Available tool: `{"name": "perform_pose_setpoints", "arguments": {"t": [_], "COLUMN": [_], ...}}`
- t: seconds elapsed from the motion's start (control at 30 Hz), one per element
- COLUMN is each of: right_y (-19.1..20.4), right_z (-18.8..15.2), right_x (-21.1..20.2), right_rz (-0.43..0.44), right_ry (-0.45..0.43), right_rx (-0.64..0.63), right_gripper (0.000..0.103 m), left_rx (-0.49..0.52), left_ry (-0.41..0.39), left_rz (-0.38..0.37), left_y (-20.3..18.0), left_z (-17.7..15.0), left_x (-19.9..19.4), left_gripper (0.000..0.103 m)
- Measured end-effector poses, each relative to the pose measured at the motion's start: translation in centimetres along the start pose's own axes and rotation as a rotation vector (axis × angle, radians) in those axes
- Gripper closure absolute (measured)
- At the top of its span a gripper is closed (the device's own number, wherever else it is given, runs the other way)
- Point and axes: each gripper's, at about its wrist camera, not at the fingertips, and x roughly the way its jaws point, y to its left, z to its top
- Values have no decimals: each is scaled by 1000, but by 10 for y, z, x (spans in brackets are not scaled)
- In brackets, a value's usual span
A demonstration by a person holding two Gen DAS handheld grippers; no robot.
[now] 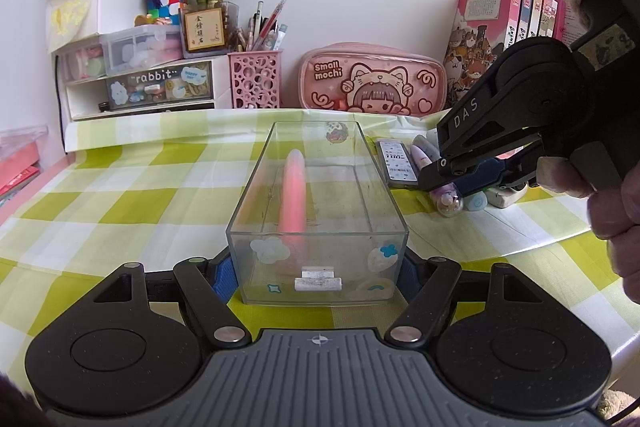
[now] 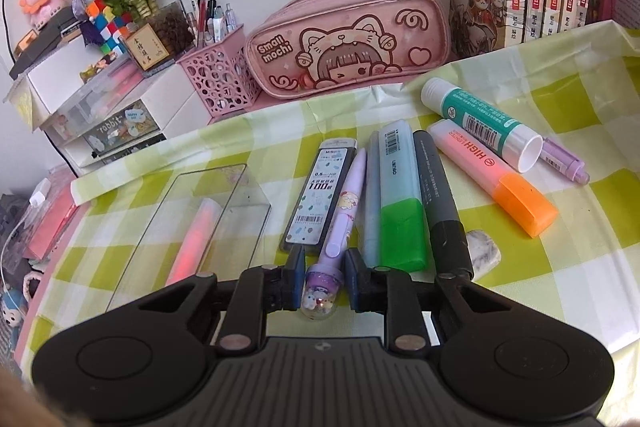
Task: Organize stationery
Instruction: 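Grasp the purple pen with the right gripper, then carry the purple pen into the clear box and release it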
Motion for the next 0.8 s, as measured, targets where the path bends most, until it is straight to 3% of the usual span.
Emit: {"name": "perform_pose_setpoints", "arguments": {"t": [0.27, 0.6, 0.67, 0.8], "right_y": [8, -3, -2, -4], "right_z": [-12, -3, -3, -4], "right_x": [-17, -4, -3, -4], "right_rz": [44, 69, 51, 56], "right_ry": [148, 74, 60, 53], "right_rx": [-48, 52, 47, 64], "right_gripper": [47, 45, 53, 54], "left_rx": [-2, -2, -2, -2], "left_ry": [2, 2, 2, 2], "left_rz": [-3, -2, -2, -2], "left_y": [-1, 0, -1, -1], "left_z": [0, 0, 0, 0], "left_x": [1, 1, 2, 2], "left_gripper": [30, 30, 30, 30]}}
